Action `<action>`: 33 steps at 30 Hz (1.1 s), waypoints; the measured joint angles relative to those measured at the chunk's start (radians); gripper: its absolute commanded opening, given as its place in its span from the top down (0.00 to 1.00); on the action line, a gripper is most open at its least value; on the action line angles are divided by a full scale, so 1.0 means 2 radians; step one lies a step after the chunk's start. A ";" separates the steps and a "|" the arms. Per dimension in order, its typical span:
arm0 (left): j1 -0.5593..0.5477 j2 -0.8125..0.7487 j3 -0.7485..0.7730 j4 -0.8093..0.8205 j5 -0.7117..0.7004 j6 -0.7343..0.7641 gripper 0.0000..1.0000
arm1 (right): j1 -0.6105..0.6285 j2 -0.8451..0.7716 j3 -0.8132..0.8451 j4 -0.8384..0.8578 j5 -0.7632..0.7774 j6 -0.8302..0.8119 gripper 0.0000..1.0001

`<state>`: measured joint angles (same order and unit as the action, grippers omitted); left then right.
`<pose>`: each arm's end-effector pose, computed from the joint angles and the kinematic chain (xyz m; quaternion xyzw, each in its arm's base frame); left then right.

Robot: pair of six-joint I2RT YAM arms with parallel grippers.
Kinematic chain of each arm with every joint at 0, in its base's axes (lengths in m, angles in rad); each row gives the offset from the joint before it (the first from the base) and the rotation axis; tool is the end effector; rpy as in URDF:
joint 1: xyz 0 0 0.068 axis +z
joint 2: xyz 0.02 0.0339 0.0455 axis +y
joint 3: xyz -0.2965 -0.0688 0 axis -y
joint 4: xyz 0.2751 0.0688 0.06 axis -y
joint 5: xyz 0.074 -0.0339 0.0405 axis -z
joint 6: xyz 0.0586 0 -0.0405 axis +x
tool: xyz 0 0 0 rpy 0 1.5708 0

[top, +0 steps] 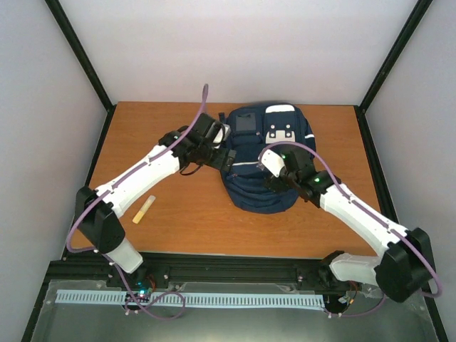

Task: Pack the student bag
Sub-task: Move the stationery to the center of the board.

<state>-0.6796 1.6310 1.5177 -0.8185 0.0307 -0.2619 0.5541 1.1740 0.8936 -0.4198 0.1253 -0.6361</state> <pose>0.3077 -0.2509 0.3316 0.2015 0.9277 -0.1554 0.2733 0.2483 0.1450 0.2833 -0.4855 0.7642 -0.0740 0.4182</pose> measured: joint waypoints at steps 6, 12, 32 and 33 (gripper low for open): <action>0.018 -0.036 -0.064 -0.018 -0.130 -0.010 0.00 | -0.001 -0.012 -0.023 -0.002 -0.069 0.030 0.00; 0.052 -0.074 -0.141 -0.025 -0.193 -0.060 0.00 | -0.002 -0.100 -0.049 -0.004 -0.144 0.028 0.00; 0.265 -0.132 -0.279 -0.085 -0.201 -0.229 0.00 | -0.002 -0.117 -0.057 -0.022 -0.273 0.014 0.00; 0.285 -0.132 -0.295 -0.072 -0.174 -0.230 0.00 | -0.002 -0.120 -0.059 -0.022 -0.278 0.014 0.00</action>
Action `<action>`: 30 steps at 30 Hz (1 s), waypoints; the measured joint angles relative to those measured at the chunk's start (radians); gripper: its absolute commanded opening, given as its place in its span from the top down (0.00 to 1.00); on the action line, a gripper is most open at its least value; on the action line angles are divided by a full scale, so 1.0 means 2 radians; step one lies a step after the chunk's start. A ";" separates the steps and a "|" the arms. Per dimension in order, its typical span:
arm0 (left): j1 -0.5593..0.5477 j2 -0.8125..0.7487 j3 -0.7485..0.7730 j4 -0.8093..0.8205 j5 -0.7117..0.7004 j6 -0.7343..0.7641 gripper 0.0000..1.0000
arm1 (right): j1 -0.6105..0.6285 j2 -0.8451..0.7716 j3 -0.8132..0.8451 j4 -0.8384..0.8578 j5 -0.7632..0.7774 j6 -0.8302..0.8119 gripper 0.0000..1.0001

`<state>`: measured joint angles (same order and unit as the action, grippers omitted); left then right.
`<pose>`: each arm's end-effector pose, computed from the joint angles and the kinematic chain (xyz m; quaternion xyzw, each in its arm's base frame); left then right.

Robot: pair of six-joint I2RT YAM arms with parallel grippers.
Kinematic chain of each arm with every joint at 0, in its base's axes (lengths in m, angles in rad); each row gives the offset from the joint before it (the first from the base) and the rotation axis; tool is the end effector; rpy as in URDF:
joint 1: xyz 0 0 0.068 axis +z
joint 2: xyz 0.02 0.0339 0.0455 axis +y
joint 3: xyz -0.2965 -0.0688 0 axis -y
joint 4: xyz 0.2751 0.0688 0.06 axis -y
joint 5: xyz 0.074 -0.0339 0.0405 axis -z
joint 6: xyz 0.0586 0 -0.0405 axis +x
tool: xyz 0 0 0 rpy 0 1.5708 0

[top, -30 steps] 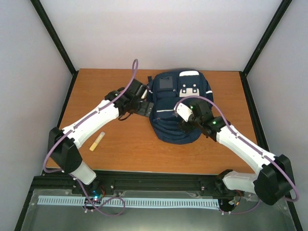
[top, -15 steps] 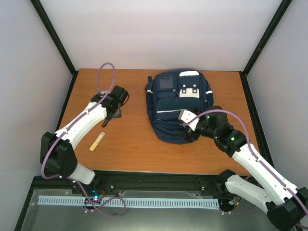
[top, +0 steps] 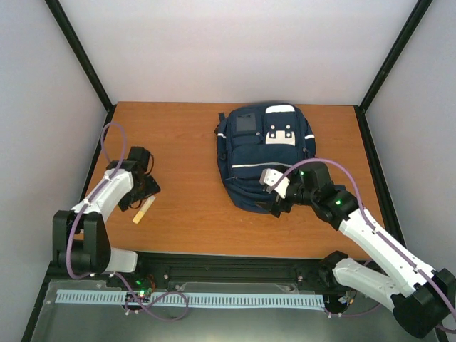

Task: Pack the student bag
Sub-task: Move the stationery to the center of the board.

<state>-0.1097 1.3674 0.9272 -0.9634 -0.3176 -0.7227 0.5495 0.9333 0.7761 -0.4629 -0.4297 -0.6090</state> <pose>0.2566 -0.0099 0.2131 -0.3095 0.9341 0.1108 0.1391 0.1819 0.1400 0.2940 -0.5572 0.6736 0.1762 0.4526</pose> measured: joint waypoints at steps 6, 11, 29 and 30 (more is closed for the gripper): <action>0.045 0.000 -0.058 0.045 0.077 -0.011 0.00 | 0.000 -0.007 -0.007 -0.003 -0.017 -0.010 0.00; 0.048 0.000 -0.066 0.075 0.091 -0.013 0.00 | 0.000 -0.002 -0.007 -0.009 -0.023 -0.017 0.00; 0.042 0.045 -0.086 0.163 0.177 -0.043 0.00 | -0.001 0.023 -0.007 -0.020 -0.036 -0.025 0.00; 0.038 0.051 -0.081 0.166 0.179 -0.042 0.00 | -0.001 0.023 -0.007 -0.020 -0.036 -0.025 0.00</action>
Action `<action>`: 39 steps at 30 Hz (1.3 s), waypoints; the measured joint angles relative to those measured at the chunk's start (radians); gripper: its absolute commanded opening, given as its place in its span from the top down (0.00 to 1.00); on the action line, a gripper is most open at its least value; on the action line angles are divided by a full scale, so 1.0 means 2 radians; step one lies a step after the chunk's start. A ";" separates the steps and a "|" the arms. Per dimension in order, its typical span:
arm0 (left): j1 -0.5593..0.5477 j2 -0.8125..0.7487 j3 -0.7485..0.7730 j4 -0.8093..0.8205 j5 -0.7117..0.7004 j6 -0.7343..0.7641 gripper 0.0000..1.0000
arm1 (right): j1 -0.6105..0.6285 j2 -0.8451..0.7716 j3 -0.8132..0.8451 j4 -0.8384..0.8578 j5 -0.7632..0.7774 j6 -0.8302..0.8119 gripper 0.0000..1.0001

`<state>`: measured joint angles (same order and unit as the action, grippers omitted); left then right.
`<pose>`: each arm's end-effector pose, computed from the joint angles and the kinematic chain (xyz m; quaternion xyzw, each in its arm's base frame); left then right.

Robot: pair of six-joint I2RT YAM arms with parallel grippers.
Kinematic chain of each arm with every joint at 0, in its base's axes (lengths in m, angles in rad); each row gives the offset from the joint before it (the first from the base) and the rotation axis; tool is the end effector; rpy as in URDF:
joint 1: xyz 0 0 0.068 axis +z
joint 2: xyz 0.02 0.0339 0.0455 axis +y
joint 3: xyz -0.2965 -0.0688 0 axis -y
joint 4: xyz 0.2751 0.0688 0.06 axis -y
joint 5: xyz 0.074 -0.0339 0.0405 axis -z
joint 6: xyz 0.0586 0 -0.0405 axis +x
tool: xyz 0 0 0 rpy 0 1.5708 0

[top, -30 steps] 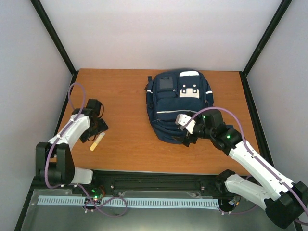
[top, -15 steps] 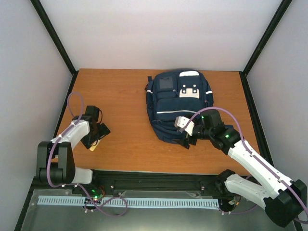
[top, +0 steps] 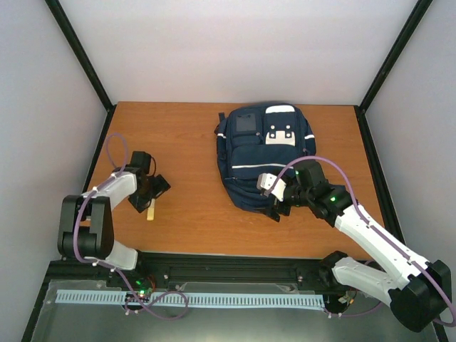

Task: Pack the student bag
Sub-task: Move the stationery to the center of the board, then pick up the stationery from the center of the board.

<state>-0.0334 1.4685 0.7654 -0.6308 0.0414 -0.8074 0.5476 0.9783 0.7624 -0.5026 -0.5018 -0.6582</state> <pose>0.2693 -0.0114 0.1475 -0.3724 0.9203 -0.0670 0.0995 0.1820 0.1440 0.2766 -0.5847 0.6684 0.2036 0.4123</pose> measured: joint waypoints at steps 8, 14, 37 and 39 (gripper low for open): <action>-0.080 0.082 0.080 0.014 0.043 0.034 0.03 | -0.002 0.009 0.000 -0.002 0.000 -0.002 0.00; -0.100 0.101 0.101 0.013 0.043 0.058 0.05 | -0.002 0.011 0.000 -0.007 -0.002 -0.005 0.00; -0.105 0.097 0.126 -0.113 -0.030 0.179 0.42 | -0.002 0.020 0.000 -0.024 -0.017 -0.018 0.04; -0.106 0.103 0.132 -0.111 -0.027 0.183 0.47 | -0.002 0.020 0.000 -0.024 -0.017 -0.018 0.04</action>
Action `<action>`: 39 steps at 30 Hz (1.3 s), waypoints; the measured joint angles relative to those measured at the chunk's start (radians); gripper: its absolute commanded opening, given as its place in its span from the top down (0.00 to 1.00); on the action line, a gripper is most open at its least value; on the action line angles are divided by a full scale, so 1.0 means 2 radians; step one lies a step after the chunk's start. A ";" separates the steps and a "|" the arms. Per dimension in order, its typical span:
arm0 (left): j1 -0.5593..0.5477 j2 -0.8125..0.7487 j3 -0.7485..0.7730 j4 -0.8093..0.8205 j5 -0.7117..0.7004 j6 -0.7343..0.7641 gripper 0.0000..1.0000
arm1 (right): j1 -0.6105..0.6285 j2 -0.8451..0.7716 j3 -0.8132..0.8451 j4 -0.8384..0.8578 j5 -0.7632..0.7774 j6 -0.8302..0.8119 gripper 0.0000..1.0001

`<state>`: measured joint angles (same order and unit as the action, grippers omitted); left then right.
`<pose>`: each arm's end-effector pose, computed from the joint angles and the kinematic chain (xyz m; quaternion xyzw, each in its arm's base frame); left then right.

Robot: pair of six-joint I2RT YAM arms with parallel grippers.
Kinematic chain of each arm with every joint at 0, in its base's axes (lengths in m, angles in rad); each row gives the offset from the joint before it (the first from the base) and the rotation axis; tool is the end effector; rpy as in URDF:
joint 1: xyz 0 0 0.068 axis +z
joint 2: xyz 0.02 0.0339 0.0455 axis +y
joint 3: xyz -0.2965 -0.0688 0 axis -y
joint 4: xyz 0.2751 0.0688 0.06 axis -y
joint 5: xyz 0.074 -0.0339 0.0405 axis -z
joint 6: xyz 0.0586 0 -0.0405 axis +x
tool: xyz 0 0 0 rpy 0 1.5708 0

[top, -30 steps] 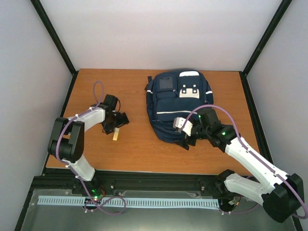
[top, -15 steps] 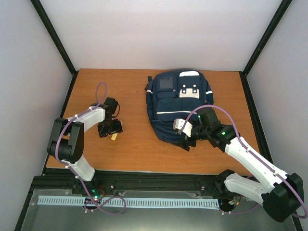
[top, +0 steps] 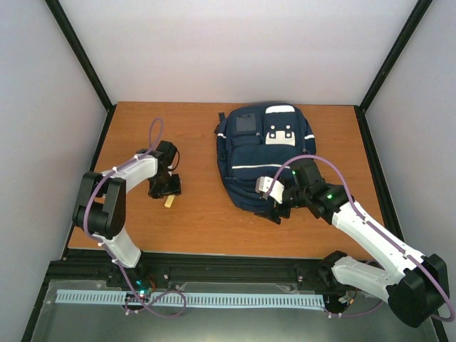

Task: Pack the student bag
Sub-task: Pick up the stationery from the center of the board.

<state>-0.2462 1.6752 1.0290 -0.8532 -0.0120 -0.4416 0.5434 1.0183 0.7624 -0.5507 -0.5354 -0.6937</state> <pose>0.3068 -0.0764 0.1584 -0.0977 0.9946 -0.0064 0.0356 0.1830 0.1454 0.2645 -0.5992 0.6719 0.2177 0.3770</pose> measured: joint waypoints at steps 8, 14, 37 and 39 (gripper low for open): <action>-0.008 0.035 0.014 0.003 -0.003 0.010 0.67 | 0.000 0.006 0.000 0.000 0.000 -0.003 0.07; -0.021 0.046 0.021 0.000 -0.009 0.012 0.79 | 0.000 0.011 0.001 -0.002 0.001 -0.009 0.10; -0.078 -0.138 0.018 0.068 0.184 -0.002 0.97 | -0.087 0.150 0.192 -0.061 0.148 -0.045 0.40; -0.088 -0.162 0.012 0.100 0.216 -0.017 0.98 | -0.086 0.176 0.209 -0.078 0.152 -0.060 0.39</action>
<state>-0.4213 1.3514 1.0527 -0.6537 0.4194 -0.4751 0.3714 1.3705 1.1809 -0.7063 -0.2306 -0.8127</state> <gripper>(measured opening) 0.231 0.600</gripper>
